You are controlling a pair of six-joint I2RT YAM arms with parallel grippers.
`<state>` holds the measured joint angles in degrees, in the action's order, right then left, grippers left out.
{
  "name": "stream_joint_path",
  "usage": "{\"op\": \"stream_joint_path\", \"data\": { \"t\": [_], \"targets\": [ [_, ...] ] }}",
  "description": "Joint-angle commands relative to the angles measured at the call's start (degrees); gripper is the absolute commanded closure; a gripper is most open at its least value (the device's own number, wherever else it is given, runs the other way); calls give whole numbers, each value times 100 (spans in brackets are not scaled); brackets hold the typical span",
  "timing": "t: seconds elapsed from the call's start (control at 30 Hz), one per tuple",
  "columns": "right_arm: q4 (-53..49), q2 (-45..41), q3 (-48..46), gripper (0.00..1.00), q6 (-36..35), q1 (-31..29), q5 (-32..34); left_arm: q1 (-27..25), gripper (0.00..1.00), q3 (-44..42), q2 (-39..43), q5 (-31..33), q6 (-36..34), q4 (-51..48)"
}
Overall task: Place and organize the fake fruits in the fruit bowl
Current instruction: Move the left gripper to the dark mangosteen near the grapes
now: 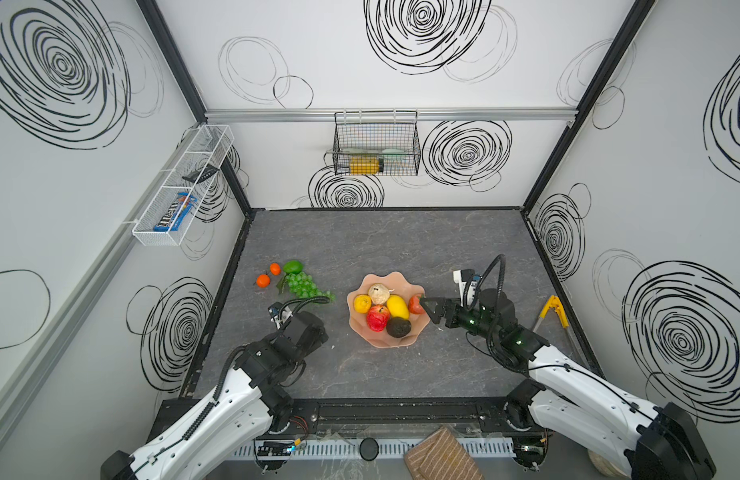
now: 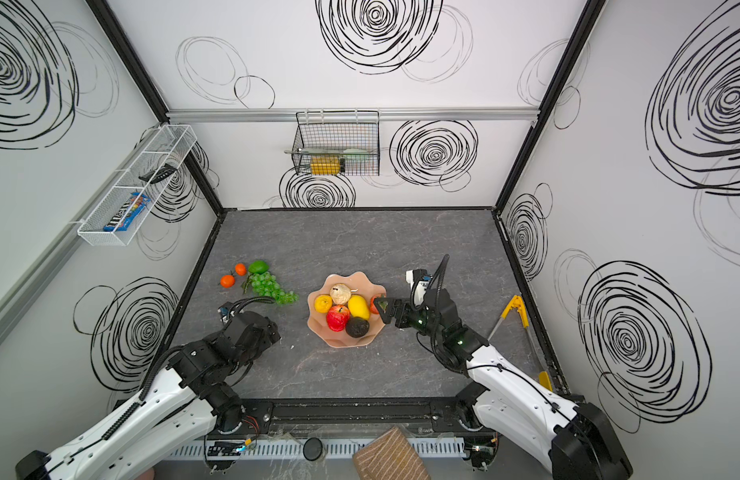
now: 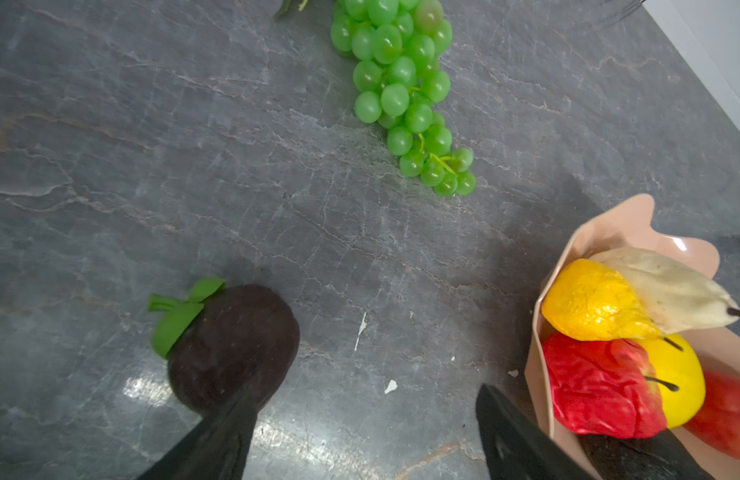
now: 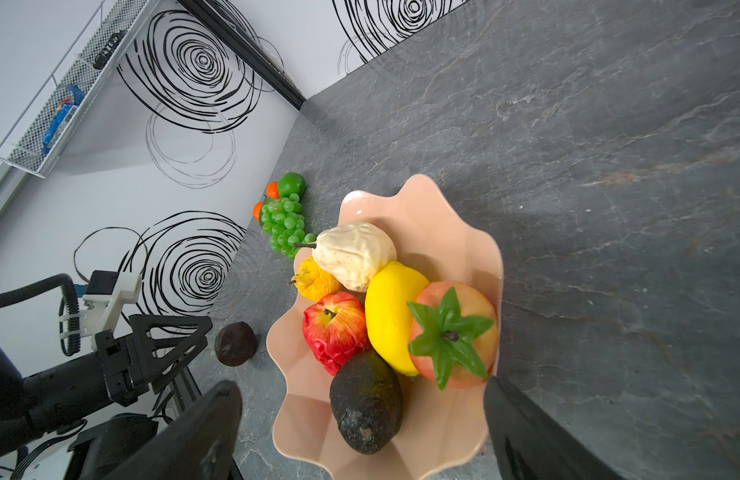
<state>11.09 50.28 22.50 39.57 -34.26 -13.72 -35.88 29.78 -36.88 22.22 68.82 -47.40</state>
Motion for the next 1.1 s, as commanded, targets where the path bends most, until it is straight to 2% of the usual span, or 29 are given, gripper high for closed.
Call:
{"op": "stream_joint_path", "data": {
  "t": [0.0,0.33,0.6,0.73,0.9,1.07],
  "targets": [
    [153,-180,-53,4,-154,-107,97,-51,11,162,109,406,765,-736],
    [95,-302,-111,3,-219,-362,274,58,5,-158,108,255,877,-597],
    [-15,-365,-70,3,-222,-372,297,725,3,-478,-229,-263,242,351],
    [-19,-355,-96,2,-219,-362,299,1158,6,-612,-481,-595,-244,916],
    [-38,-329,-63,2,-222,-362,305,1444,9,-560,-912,-418,-862,1432],
    [-28,-285,-65,2,-219,-353,304,1854,10,-478,-1413,-539,-1474,2070]
  ]
}}
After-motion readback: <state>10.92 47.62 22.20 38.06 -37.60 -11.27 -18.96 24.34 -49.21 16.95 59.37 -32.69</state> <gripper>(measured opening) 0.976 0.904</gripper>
